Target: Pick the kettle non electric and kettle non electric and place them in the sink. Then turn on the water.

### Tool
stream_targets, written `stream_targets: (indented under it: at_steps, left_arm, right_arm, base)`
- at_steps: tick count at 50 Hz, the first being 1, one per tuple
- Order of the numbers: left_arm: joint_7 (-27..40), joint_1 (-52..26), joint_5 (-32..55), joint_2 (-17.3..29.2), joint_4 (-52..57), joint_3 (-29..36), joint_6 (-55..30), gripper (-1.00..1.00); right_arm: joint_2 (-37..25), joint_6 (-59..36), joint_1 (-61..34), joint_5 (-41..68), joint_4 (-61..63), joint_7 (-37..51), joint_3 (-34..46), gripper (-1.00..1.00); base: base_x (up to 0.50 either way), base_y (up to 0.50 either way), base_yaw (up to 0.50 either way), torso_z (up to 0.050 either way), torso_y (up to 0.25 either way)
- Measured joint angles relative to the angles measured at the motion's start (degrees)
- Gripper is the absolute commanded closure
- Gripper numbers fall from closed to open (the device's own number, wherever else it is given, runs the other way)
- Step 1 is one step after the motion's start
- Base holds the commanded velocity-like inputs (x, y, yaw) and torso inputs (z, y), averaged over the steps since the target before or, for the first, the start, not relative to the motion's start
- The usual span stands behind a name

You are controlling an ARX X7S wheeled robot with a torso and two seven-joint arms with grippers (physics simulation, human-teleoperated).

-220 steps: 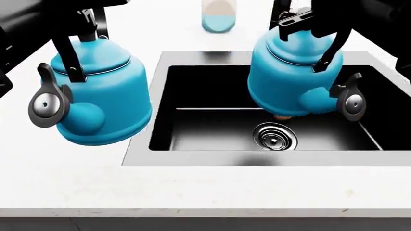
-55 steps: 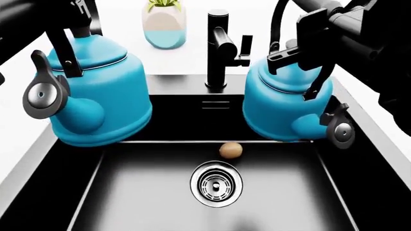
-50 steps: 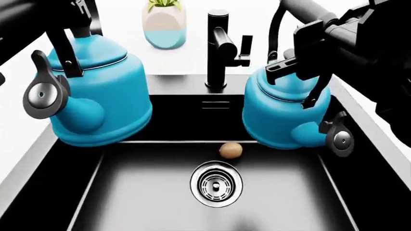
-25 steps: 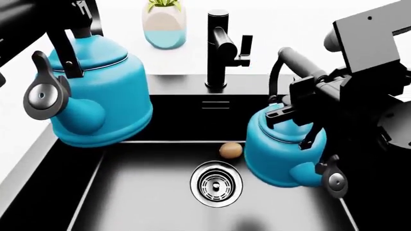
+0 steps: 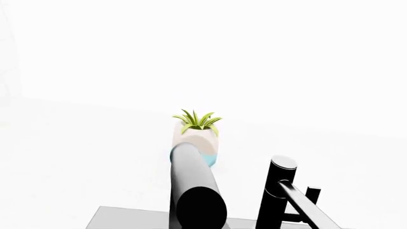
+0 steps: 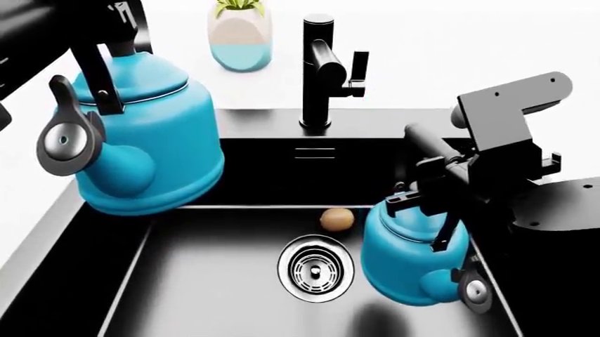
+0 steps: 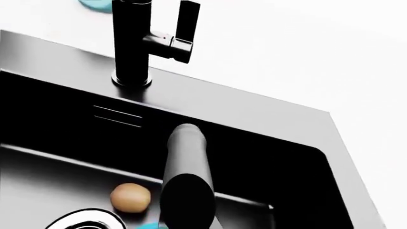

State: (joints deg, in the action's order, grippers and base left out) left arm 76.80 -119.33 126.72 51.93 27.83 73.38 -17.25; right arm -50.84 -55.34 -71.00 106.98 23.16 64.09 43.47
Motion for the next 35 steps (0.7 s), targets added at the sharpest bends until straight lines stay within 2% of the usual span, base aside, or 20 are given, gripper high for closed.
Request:
stream_targets:
  at_steps: [33,34,35]
  left_arm:
    - [0.2,0.8,-0.2,-0.4,0.2,-0.6,-0.2,1.00]
    - [0.2,0.8,-0.2,-0.4,0.1,-0.6,-0.2,1.00]
    - [0.2,0.9,-0.2,-0.4,0.1,-0.6,-0.3,1.00]
  right_arm:
    - [0.0,1.7,5.4,-5.5,-3.4,-4.7,1.6,1.00]
    - [0.0,1.7,5.4,-5.6,-3.5,-4.7,1.7,-1.00]
    - [0.0,1.7,5.4,-5.7,-3.6,-4.7,1.7,-1.00]
  base:
    - [0.00,0.00,0.00,0.001,0.002]
    - [0.00,0.00,0.00,0.000,0.000]
    - [0.00,0.00,0.00,0.000,0.000]
